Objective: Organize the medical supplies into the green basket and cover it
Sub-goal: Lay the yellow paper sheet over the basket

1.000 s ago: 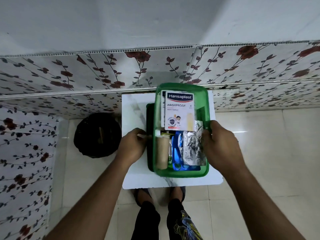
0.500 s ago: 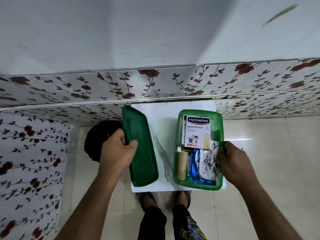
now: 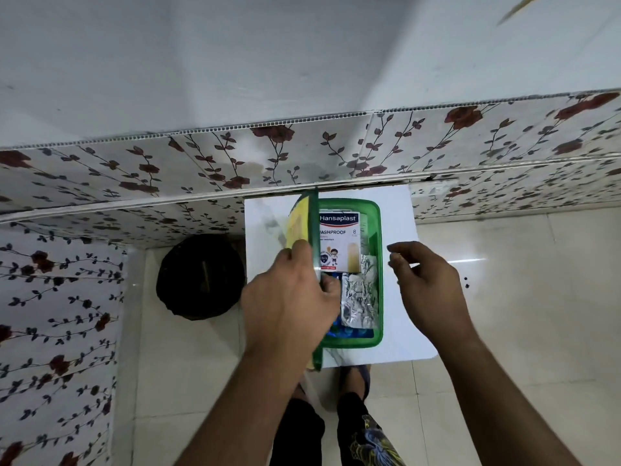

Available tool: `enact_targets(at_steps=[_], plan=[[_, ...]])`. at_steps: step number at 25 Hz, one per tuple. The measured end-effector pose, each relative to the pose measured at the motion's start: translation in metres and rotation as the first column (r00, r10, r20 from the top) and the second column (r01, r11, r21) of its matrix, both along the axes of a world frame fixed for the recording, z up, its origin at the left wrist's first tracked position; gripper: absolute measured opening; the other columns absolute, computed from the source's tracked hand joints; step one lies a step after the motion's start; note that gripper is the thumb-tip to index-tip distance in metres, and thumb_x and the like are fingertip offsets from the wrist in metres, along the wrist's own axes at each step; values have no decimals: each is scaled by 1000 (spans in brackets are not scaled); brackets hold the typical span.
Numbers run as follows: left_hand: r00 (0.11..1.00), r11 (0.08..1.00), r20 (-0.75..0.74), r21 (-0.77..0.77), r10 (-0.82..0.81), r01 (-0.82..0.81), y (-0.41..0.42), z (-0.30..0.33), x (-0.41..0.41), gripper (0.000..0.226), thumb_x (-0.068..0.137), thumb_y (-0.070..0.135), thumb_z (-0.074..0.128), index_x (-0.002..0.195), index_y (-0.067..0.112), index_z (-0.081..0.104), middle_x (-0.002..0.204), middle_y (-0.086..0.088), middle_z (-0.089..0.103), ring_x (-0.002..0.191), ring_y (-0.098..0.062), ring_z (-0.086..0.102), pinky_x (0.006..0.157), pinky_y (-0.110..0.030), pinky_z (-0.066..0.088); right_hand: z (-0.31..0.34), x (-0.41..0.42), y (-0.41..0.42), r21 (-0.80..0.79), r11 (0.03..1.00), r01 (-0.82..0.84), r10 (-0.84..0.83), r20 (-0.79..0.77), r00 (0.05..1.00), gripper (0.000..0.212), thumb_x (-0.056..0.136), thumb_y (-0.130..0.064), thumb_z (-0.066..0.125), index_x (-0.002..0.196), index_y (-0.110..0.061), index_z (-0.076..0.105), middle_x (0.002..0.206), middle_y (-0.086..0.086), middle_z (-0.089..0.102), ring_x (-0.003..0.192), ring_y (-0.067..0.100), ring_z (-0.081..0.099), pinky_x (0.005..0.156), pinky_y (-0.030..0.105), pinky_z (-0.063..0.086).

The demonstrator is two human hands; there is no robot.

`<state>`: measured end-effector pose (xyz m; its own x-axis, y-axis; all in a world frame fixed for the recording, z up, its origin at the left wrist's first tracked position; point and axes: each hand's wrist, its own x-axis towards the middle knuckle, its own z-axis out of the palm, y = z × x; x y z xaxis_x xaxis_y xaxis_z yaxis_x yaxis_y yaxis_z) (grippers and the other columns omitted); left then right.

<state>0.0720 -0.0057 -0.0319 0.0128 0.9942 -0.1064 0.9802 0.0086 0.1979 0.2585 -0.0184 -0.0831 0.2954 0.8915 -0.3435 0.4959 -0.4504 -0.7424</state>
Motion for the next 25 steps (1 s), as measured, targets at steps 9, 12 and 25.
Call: enact_targets(at_steps=[9,12,25], plan=[[998,997,-56,59,-42,45,0,-13,55,46,73,50,74,95,13,57,65,-2,58,44,-15,28,41,-21,21,13,-1,49,-294,954,-57,-136,-594,793,29,91,-35,66,100,-9,75,92,8,78,82,25,74,76,35,58],[996,995,-27,58,-84,86,-6,-20,58,48,71,52,76,92,13,57,62,-1,56,40,-15,28,41,-20,20,8,-4,64,-292,953,-83,-98,-556,825,31,84,-26,76,97,2,72,84,8,76,71,19,71,70,31,58],[551,823,646,-549,529,-146,18,-79,-10,40,100,48,41,140,45,40,115,22,63,95,7,62,61,-8,45,-17,1,45,-135,984,114,-124,-69,990,40,86,-36,71,125,-31,61,101,-9,66,81,2,63,58,19,46]])
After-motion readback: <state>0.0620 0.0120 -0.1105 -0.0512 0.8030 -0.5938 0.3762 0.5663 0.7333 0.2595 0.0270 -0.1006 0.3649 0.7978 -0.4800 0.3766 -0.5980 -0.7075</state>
